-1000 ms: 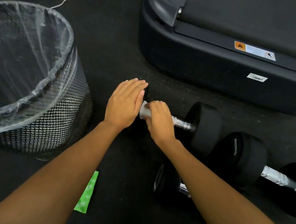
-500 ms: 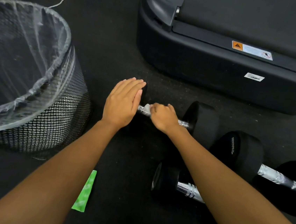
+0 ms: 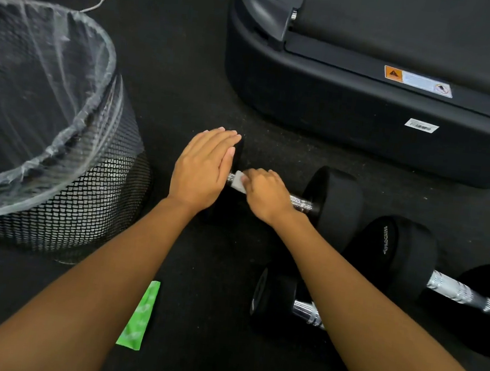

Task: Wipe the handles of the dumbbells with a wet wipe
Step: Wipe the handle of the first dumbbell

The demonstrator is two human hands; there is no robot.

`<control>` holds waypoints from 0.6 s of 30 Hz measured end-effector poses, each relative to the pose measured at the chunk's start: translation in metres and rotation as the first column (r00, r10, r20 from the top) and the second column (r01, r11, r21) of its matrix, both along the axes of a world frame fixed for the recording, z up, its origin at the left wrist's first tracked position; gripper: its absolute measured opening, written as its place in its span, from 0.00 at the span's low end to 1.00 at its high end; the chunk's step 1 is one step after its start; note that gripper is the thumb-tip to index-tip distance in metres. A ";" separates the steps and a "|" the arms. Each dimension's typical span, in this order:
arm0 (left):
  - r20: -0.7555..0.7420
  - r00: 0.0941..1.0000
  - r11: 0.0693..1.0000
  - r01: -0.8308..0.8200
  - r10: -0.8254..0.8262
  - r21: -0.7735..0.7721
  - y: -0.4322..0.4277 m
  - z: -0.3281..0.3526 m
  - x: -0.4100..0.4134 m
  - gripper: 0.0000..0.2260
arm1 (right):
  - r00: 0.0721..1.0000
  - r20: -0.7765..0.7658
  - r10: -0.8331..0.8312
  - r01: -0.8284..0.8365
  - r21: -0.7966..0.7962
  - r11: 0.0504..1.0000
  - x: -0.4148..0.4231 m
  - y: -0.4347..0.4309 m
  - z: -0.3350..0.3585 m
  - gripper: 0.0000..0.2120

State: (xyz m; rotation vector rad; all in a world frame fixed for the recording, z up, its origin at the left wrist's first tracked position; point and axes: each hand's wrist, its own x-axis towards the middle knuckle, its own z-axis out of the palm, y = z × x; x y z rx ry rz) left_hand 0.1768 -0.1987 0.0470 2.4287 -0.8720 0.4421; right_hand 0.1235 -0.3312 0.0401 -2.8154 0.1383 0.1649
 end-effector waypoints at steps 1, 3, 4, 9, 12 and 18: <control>-0.001 1.000 1.000 0.000 0.000 0.002 0.000 0.000 0.000 0.18 | 0.999 0.023 0.022 -0.022 0.002 1.000 0.001 0.003 0.001 0.12; -0.002 1.000 1.000 0.001 -0.001 0.006 0.001 0.000 -0.001 0.18 | 0.996 0.086 0.002 -0.005 0.045 0.999 -0.003 0.004 0.001 0.14; 0.002 1.000 1.000 0.000 0.000 0.006 0.001 0.001 -0.001 0.18 | 0.993 0.116 -0.024 0.016 0.068 0.998 -0.007 0.002 0.001 0.15; 0.003 1.000 1.000 -0.006 0.006 0.010 0.001 0.000 -0.001 0.19 | 0.968 0.230 -0.104 0.100 0.028 0.995 -0.028 0.001 -0.008 0.20; 0.005 1.000 1.000 -0.012 0.012 0.008 0.000 0.000 -0.001 0.18 | 0.957 0.282 -0.070 0.078 -0.015 0.997 -0.020 0.014 -0.010 0.18; 0.006 1.000 1.000 -0.009 0.009 0.006 0.000 0.000 -0.001 0.18 | 0.954 0.298 0.021 -0.001 -0.069 0.998 -0.015 0.013 -0.009 0.16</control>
